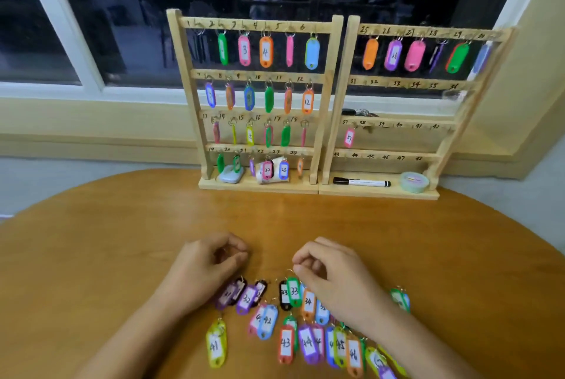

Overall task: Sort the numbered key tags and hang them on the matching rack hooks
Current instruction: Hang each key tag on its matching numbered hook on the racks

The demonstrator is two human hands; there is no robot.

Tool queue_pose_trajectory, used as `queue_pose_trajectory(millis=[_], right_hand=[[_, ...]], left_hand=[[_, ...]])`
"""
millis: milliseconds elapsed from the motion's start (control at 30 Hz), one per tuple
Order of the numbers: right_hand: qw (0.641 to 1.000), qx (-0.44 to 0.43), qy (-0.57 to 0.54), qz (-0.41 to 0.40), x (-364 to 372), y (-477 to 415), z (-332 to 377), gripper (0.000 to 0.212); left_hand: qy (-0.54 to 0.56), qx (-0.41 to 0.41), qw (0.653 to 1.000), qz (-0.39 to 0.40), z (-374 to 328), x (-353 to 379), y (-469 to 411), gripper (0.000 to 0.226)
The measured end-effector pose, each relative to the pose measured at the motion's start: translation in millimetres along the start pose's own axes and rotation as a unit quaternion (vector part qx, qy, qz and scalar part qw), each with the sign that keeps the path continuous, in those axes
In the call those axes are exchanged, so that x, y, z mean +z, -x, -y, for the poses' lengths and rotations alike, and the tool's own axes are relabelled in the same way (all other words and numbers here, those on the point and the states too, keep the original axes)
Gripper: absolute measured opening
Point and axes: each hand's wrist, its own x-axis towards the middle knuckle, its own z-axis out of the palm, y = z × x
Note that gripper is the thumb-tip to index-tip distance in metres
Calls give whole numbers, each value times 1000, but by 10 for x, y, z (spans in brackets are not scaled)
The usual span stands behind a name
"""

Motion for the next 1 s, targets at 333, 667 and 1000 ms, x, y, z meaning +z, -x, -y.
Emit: queue_pose_trajectory(millis=[333, 667, 1000], right_hand=[[996, -35, 79, 24, 497, -281, 375, 22], [987, -16, 146, 67, 688, -548, 567, 28], [988, 3, 133, 80, 742, -596, 534, 17]], left_hand=[[60, -4, 987, 147, 247, -209, -49, 4], [51, -7, 977, 206, 291, -328, -60, 12], [58, -22, 979, 194, 281, -336, -58, 6]])
